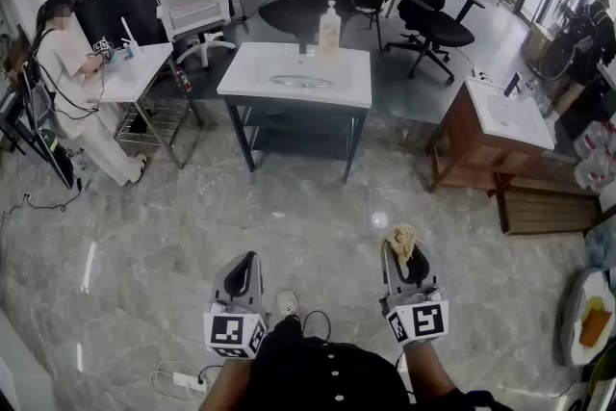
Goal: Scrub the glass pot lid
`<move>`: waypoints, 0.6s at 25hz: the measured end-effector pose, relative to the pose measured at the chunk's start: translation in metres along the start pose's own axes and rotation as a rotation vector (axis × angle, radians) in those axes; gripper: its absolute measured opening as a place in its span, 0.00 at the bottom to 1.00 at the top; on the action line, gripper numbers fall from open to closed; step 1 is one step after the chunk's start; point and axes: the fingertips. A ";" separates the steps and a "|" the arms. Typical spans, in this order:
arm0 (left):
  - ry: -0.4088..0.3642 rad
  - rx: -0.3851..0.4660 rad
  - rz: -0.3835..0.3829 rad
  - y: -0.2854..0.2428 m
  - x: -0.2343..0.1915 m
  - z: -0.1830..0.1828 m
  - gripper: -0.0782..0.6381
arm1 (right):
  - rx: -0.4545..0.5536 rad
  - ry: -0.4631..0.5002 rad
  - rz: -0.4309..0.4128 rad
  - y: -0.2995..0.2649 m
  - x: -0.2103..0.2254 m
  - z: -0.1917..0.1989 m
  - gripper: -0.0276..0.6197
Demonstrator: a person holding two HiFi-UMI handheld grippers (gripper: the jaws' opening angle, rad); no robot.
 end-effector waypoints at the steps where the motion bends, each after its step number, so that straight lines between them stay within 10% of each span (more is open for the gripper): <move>1: 0.001 0.000 0.000 -0.001 -0.001 -0.001 0.15 | -0.002 0.003 -0.002 -0.002 -0.001 0.000 0.27; 15: 0.008 -0.008 0.011 -0.039 -0.038 -0.012 0.15 | 0.008 -0.009 -0.018 -0.057 -0.010 -0.006 0.27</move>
Point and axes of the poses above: the fingertips, and each gripper's own axes: y backward along the fingers, x to its right, z out of its underside, and after that the axes turned 7 degrees about -x, right-handed
